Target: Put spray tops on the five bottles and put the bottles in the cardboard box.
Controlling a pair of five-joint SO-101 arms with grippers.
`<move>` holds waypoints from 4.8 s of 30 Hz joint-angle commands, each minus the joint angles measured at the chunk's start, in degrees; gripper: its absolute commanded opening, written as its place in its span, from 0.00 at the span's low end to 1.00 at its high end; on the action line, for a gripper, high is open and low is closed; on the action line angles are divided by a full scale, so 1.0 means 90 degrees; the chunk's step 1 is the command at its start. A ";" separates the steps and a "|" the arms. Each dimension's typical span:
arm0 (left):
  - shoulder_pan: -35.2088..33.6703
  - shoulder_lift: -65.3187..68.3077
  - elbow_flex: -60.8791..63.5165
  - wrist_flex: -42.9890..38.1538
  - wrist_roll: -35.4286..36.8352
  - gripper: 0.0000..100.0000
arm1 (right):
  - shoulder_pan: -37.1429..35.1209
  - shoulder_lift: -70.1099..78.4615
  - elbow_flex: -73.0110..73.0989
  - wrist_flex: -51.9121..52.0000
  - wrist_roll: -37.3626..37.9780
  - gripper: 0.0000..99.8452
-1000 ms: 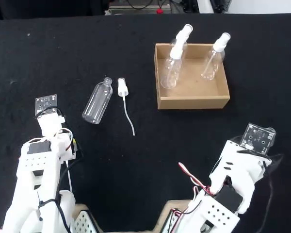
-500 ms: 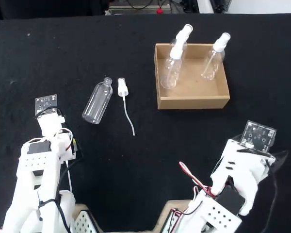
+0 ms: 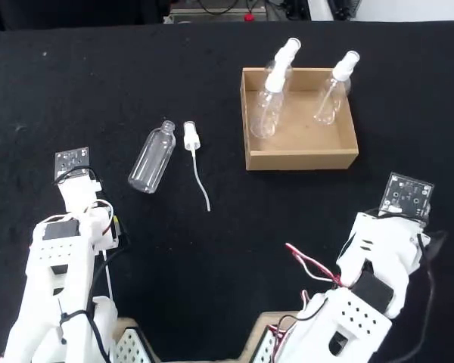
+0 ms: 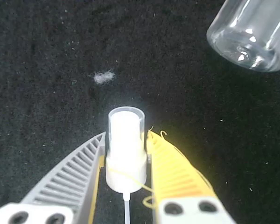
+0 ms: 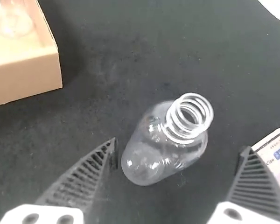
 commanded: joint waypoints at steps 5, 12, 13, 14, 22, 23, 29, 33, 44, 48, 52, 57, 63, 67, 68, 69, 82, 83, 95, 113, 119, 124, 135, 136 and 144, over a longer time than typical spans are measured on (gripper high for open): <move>-0.0054 -0.0166 -0.0063 -0.0117 0.0020 0.08 | -0.0098 0.0103 -0.0005 -0.0361 0.0049 0.36; -0.0054 -0.0166 -0.0063 -0.0117 0.0020 0.08 | -0.0107 0.0112 0.0386 -0.0781 0.0039 0.36; -0.0054 -0.0166 -0.0063 -0.0117 0.0020 0.08 | -0.0107 0.0112 0.0405 -0.0781 0.0039 0.36; -0.0054 -0.0166 -0.0063 -0.0117 0.0020 0.08 | -0.0107 0.0112 0.0415 -0.0762 0.0039 0.36; -0.0054 -0.0166 -0.0063 -0.0117 0.0020 0.08 | -0.0107 0.0112 0.0376 -0.0811 -0.0498 0.36; -0.0054 -0.0166 -0.0063 -0.0117 0.0020 0.08 | -0.0107 0.0112 0.0376 -0.0811 -0.0527 0.36; -0.0054 -0.0166 -0.0063 -0.0117 0.0020 0.08 | -0.0107 0.0103 0.0591 -0.1211 -0.0537 0.36; -0.0054 -0.0166 -0.0063 -0.0117 0.0020 0.08 | -0.0107 0.0103 0.0874 -0.1729 -0.0537 0.36; -0.0054 -0.0166 -0.0063 -0.0117 0.0020 0.08 | -0.0303 0.0112 0.0952 -0.1739 -0.0498 0.30; -0.0054 -0.0166 -0.0063 -0.0117 0.0020 0.08 | -0.0313 0.0103 0.1040 -0.1768 -0.0488 0.21; -0.0054 -0.0166 -0.0063 -0.0117 0.0020 0.08 | -0.0264 0.0063 0.1031 -0.1788 -0.0488 0.21; -0.0063 -0.0166 -0.0063 -0.0117 0.0020 0.08 | -0.0274 0.0054 0.1001 -0.1797 -0.0488 0.21; -0.0063 -0.0166 -0.0054 -0.0117 0.0020 0.08 | -0.0137 0.0054 0.1001 -0.1807 -0.0488 0.21; -0.0063 -0.0166 -0.0054 -0.0117 0.0020 0.08 | 0.0244 0.0054 0.0689 -0.1328 -0.0547 0.21; -0.0063 -0.0166 -0.0054 -0.0117 0.0020 0.08 | 0.0264 0.0054 0.0513 -0.0987 -0.0547 0.21; -0.0054 -0.0166 -0.0054 -0.0117 0.0020 0.08 | 0.0264 0.0054 0.0308 -0.0625 -0.0547 0.21; -0.0054 -0.0166 -0.0063 -0.0117 0.0020 0.08 | 0.0469 0.0054 0.0083 0.0088 -0.0967 0.21; -0.0054 -0.0166 -0.0063 -0.0117 0.0020 0.08 | 0.0508 0.0054 0.0063 0.0088 -0.0987 0.21; -0.0054 -0.0166 -0.0063 -0.0117 0.0020 0.08 | 0.0527 0.0054 0.0034 0.0088 -0.0947 0.34; -0.0054 -0.0166 -0.0063 -0.0117 0.0020 0.08 | 0.0527 0.0054 0.0591 -0.0977 -0.0938 0.34; -0.0054 -0.0166 -0.0063 -0.0117 0.0020 0.08 | 0.0547 0.0054 0.0484 -0.0977 -0.0938 0.18; -0.0063 -0.0166 -0.0073 -0.0088 0.0020 0.08 | 0.0518 0.0054 -0.0484 -0.0303 -0.0977 0.15; -0.0005 -0.0176 -0.1411 -0.0039 0.0049 0.08 | -0.3292 0.0063 -0.3473 0.3468 -0.0987 0.15; -0.0005 -0.0176 -0.1548 -0.0039 0.0068 0.08 | -0.3819 0.0073 -0.3502 0.3477 -0.0996 0.15; 0.0005 -0.0303 -0.3414 0.1280 0.0449 0.08 | -0.6916 0.0112 -0.2974 0.2325 -0.0977 0.15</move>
